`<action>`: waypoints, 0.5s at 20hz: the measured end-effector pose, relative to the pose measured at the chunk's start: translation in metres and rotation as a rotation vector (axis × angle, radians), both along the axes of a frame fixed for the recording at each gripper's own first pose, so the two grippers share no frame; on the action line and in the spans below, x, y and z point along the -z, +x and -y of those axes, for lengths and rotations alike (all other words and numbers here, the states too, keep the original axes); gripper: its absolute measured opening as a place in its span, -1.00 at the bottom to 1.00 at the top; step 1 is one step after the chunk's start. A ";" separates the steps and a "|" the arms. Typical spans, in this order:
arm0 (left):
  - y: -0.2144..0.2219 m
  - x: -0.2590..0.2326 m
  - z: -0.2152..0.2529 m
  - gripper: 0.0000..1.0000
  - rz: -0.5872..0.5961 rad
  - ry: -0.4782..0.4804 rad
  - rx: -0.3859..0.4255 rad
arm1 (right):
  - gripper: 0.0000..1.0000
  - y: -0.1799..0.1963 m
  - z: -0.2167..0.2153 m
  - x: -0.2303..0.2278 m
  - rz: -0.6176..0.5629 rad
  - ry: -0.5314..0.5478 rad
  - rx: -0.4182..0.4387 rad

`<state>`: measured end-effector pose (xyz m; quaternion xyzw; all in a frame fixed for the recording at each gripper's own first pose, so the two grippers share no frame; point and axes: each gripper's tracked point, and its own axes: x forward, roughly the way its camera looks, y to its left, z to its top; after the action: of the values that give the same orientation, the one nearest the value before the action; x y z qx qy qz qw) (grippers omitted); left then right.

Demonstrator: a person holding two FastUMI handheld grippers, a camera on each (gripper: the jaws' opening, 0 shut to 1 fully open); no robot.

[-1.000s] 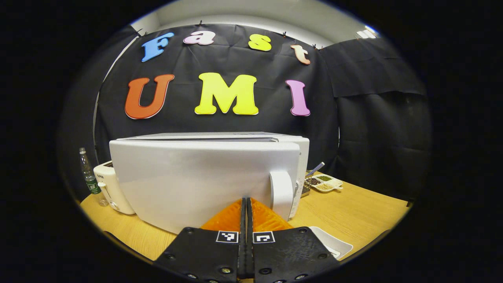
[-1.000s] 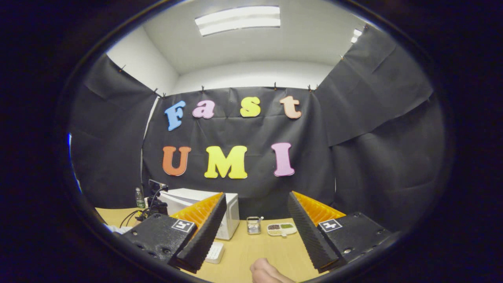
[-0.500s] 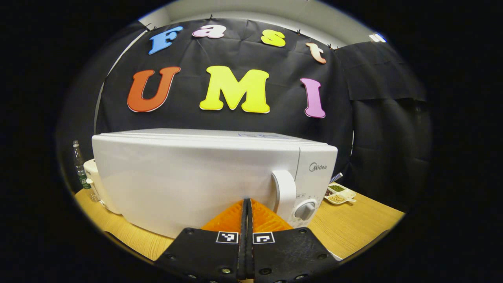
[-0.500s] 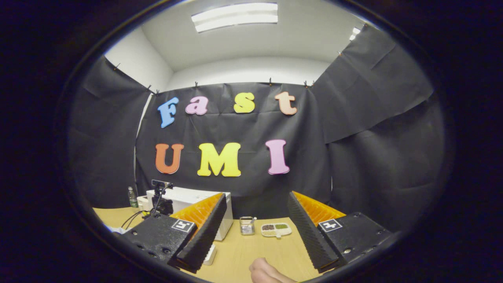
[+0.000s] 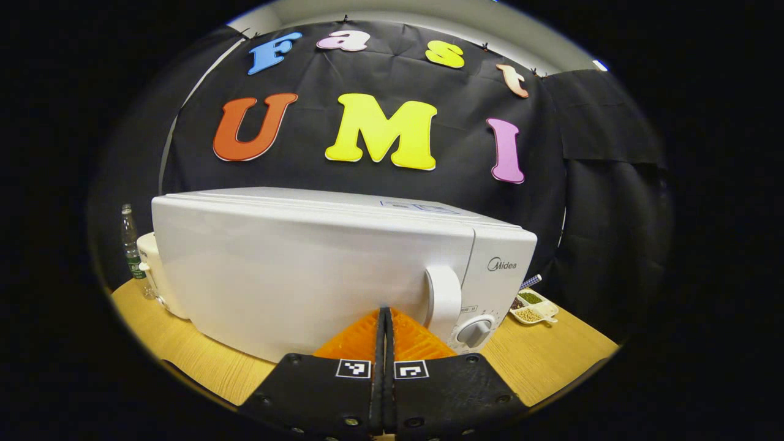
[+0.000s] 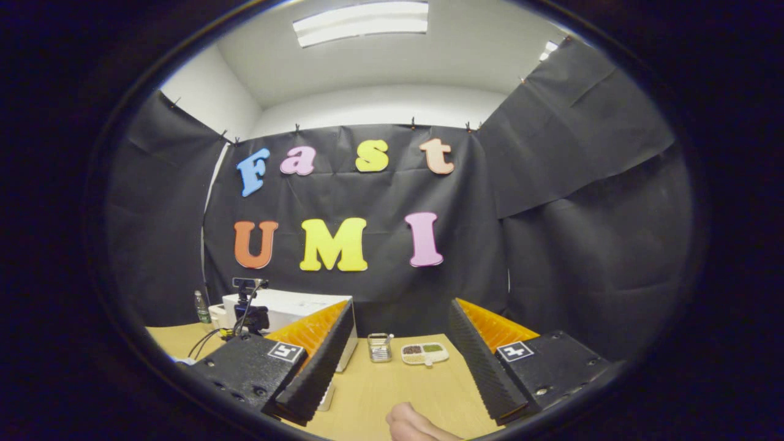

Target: Open the microwave oven with the left hand, put the food in, and close the microwave oven.

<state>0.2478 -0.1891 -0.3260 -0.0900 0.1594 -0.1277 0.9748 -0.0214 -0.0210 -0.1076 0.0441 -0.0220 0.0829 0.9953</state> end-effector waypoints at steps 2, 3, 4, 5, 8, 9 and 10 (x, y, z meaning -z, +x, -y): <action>-0.002 0.001 0.001 -1.00 -0.024 -0.018 0.002 | 0.82 -0.005 0.001 0.003 -0.017 -0.018 0.022; -0.008 0.007 0.007 -1.00 -0.070 -0.056 0.032 | 0.99 -0.007 0.001 0.003 -0.025 -0.023 0.030; -0.018 0.008 0.010 -1.00 -0.107 -0.080 0.046 | 0.99 -0.010 0.001 0.006 -0.034 -0.021 0.036; -0.024 0.007 0.013 -1.00 -0.123 -0.108 0.062 | 0.82 -0.013 0.000 0.006 -0.043 -0.016 0.040; -0.051 -0.022 0.002 -0.77 -0.073 -0.131 0.076 | 0.99 -0.019 -0.003 0.010 -0.060 -0.023 0.052; -0.060 -0.032 -0.003 -1.00 -0.051 -0.112 0.072 | 0.82 -0.021 -0.004 0.009 -0.060 -0.028 0.052; -0.070 -0.039 -0.009 -1.00 -0.044 -0.096 0.074 | 0.99 -0.022 -0.007 0.009 -0.060 -0.033 0.050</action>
<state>0.1783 -0.1805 -0.2868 -0.1334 0.1778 -0.1689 0.9602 -0.0432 -0.0137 -0.1169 0.0295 0.0083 0.0571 0.9979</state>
